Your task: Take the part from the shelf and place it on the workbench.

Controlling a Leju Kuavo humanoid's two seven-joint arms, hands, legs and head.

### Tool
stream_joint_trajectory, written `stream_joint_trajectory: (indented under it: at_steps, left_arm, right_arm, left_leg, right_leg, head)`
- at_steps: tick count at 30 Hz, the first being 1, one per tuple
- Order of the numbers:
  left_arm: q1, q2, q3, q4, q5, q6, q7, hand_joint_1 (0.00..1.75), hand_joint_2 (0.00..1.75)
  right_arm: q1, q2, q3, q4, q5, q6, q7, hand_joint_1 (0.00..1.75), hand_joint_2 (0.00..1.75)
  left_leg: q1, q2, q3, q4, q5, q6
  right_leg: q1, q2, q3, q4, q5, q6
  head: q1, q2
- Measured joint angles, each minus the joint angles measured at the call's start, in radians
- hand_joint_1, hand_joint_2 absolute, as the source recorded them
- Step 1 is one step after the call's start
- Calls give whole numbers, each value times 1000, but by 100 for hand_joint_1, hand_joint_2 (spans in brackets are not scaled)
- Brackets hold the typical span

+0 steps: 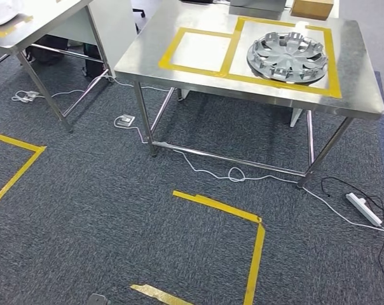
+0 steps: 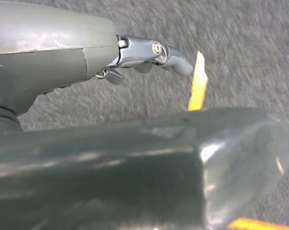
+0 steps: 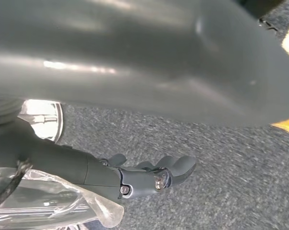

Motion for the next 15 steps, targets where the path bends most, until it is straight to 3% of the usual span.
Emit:
stream_joint_trajectory:
  at_steps: [2, 4, 5, 7, 9, 11, 13, 15]
  left_arm:
    - [2, 0, 0, 0, 2, 0, -4, 0, 0]
    - [4, -1, 0, 0, 4, 0, -8, 0, 0]
    - [4, -1, 0, 0, 5, 0, -10, 0, 0]
    - [4, -3, 0, 0, 6, 0, -12, 0, 0]
    - [3, -4, 0, 0, 7, 1, -14, 0, 0]
    - [3, -4, 0, 0, 7, 1, -16, 0, 0]
    - [6, -4, 0, 0, 8, 1, -16, 0, 0]
    - [8, -4, 0, 0, 8, 2, -17, 0, 0]
  right_arm:
    - [0, -2, 0, 0, 2, 0, -1, 0, 0]
    - [0, -4, 0, 0, 4, 0, -2, 0, 0]
    - [0, -5, 1, 0, 4, 0, -3, 0, 0]
    - [0, -8, 2, 0, 7, 0, -6, 0, 0]
    - [-2, -9, 4, 2, 11, 0, -11, 0, 0]
    - [-2, -10, 5, 6, 14, 1, -14, 0, 0]
    - [-1, -10, 5, 7, 16, 1, -14, 0, 0]
    - [-1, -11, 5, 9, 18, 1, -14, 0, 0]
  left_leg:
    - [-2, -2, -20, 4, 13, 1]
    - [-1, -5, -36, 8, 22, -1]
    - [-1, -8, -42, 11, 26, -4]
    - [1, -15, -54, 20, 31, -10]
    - [-1, -21, -69, 36, 35, -18]
    - [-2, -28, -79, 44, 40, -29]
    - [1, -33, -83, 50, 39, -39]
    - [4, -26, -107, 108, -8, -49]
  right_leg:
    - [-4, 4, -41, 124, -63, 7]
    - [-7, 4, -38, 157, -72, 13]
    - [-8, 5, -12, 123, -55, 14]
    - [-14, 13, 76, -11, -6, 16]
    - [-16, 31, 143, -127, 18, 11]
    - [-13, 35, 152, -150, 18, 0]
    - [-14, 24, 149, -149, 25, -16]
    - [-16, 10, 149, -152, 35, -32]
  head:
    - [0, 0]
    - [0, 0]
    - [0, 0]
    - [0, 0]
    - [-1, 0]
    - [-2, 0]
    - [-2, 0]
    - [-6, 0]
